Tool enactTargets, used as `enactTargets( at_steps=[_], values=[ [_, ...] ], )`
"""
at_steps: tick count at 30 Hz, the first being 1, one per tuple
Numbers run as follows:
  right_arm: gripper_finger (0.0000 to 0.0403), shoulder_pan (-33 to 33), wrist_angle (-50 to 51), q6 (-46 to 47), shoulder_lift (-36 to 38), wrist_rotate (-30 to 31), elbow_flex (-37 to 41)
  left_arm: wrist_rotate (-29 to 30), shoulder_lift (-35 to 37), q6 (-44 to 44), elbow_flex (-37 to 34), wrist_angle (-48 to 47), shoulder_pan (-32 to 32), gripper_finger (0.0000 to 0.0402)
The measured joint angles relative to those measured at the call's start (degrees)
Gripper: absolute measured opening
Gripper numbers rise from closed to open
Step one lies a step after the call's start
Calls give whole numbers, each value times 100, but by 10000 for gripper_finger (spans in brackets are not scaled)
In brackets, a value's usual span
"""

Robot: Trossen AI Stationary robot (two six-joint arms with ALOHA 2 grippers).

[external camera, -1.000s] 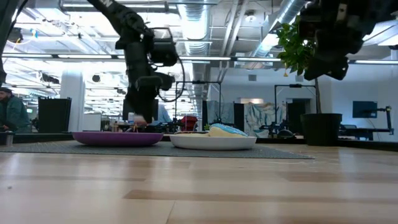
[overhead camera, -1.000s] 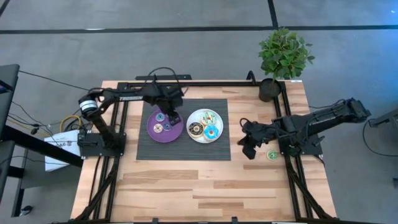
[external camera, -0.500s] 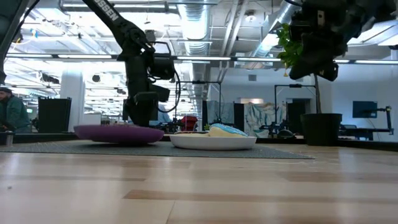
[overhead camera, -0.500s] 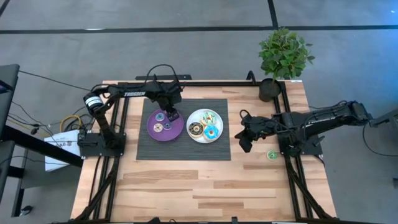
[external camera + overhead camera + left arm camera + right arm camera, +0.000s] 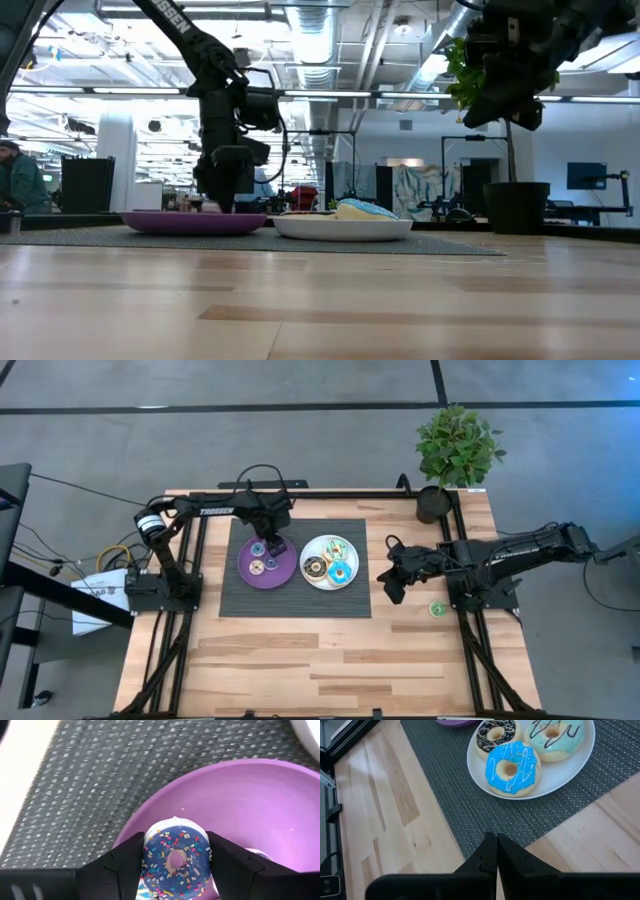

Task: Pick & Place donuts
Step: Put the small dark blue donut on the purple plate

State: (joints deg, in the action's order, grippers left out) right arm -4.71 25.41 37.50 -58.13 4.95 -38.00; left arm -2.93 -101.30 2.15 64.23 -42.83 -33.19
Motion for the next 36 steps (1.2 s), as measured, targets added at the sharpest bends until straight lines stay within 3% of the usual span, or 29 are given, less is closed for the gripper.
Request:
enactTargets(
  at_steps=[29, 36],
  values=[
    [1, -2, -2, 2, 0, -46, 0, 37, 0, -243, 0, 24, 0, 198],
    [1, -2, -19, 2, 0, -46, 0, 27, 0, -299, 0, 7, 0, 237]
  ],
)
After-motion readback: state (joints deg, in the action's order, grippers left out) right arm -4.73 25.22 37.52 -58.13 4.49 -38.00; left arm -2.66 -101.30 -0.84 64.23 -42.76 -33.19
